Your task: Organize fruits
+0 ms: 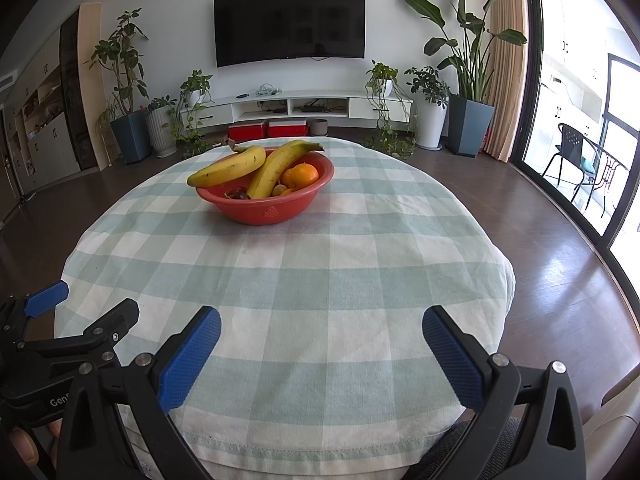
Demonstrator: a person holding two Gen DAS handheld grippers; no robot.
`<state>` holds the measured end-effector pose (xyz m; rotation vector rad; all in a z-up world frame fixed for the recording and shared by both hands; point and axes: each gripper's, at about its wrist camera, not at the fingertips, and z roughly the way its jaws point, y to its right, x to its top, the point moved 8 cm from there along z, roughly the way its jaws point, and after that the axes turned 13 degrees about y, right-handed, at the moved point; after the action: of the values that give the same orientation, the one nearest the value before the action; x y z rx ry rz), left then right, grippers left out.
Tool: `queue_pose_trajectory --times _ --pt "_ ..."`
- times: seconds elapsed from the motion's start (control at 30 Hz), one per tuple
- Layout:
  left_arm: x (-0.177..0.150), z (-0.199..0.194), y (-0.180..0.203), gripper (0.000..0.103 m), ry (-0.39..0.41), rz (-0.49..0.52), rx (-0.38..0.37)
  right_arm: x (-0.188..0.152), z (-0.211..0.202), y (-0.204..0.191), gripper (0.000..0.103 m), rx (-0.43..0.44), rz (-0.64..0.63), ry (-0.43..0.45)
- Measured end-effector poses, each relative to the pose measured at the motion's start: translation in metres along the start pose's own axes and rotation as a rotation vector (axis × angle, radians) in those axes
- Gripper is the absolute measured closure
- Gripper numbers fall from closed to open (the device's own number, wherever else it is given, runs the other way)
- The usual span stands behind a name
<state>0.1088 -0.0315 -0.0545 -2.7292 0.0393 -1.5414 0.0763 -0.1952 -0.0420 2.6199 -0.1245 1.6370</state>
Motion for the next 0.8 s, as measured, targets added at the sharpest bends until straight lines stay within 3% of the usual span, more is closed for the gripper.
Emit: queue_pose_trajectory --times 0.8 --pt "-0.0002 -0.0001 -0.0002 0.0 0.0 0.0 0.001 0.0012 -0.0007 -0.0004 0.0 -0.001 -0.001 -0.003"
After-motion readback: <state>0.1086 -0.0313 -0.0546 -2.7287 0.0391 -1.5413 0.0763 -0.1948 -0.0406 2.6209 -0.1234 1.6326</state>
